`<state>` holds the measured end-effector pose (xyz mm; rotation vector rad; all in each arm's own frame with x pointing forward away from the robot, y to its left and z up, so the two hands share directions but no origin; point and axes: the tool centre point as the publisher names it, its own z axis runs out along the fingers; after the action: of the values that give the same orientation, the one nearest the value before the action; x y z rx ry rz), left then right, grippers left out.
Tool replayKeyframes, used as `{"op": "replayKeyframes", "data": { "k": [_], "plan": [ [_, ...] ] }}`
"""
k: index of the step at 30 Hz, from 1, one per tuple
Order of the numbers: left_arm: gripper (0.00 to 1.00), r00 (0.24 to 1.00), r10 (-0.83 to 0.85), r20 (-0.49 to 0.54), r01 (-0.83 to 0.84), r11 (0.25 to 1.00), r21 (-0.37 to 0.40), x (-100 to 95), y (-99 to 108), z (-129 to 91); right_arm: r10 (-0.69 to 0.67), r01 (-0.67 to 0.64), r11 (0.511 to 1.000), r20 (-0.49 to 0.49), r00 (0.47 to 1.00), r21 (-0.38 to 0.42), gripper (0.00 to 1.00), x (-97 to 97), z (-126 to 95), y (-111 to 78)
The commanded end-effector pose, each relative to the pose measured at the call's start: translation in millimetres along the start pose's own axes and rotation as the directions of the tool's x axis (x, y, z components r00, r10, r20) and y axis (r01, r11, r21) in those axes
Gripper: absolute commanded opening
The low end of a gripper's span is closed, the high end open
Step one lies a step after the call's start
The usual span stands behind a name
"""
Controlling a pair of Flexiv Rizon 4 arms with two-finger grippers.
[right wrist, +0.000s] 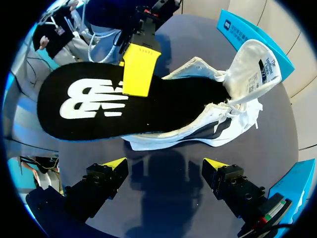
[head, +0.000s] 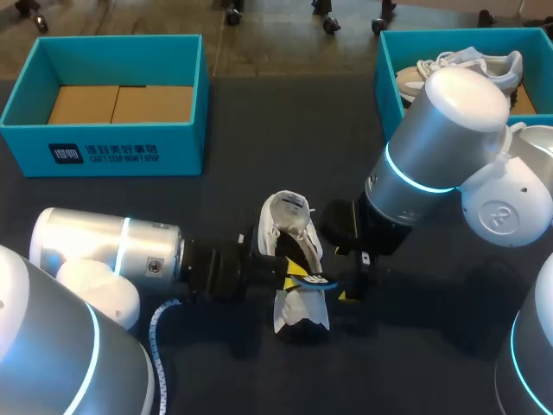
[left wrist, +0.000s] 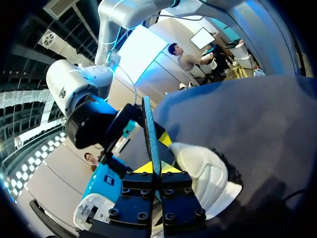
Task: Take the shoe out of the shoebox, open the shoe tongue, remove and reinsert the insole, then place the shoe into the shoebox
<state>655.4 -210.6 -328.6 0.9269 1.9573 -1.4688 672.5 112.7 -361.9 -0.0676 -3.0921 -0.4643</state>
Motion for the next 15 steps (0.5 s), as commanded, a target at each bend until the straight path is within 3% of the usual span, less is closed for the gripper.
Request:
{"op": "replayKeyframes", "data": {
  "k": [1, 7, 12, 15],
  "plan": [
    [0.0, 1.0, 0.007, 0.013, -0.007, 1.0, -0.019, 4.0, 10.7, 5.8, 0.001, -0.001, 1.0, 0.002, 1.0, 0.001, 1.0, 0.5, 2.2, 0.7],
    [0.0, 1.0, -0.004, 0.013, 0.005, 0.998, -0.057, 3.4, 23.6, 3.2, 0.001, -0.001, 1.0, 0.002, 1.0, 0.001, 1.0, 0.5, 2.2, 0.7],
    [0.0, 1.0, -0.023, 0.008, 0.024, 0.998, -0.059, 2.5, 19.7, -2.0, 0.001, -0.001, 1.0, 0.002, 1.0, 0.001, 1.0, 0.5, 2.2, 0.7],
    [0.41, 1.0, -0.025, 0.009, 0.026, 0.998, -0.053, 1.5, 11.8, -5.6, 0.001, -0.001, 1.0, 0.002, 1.0, 0.001, 1.0, 0.5, 2.2, 0.7]
  ]
}}
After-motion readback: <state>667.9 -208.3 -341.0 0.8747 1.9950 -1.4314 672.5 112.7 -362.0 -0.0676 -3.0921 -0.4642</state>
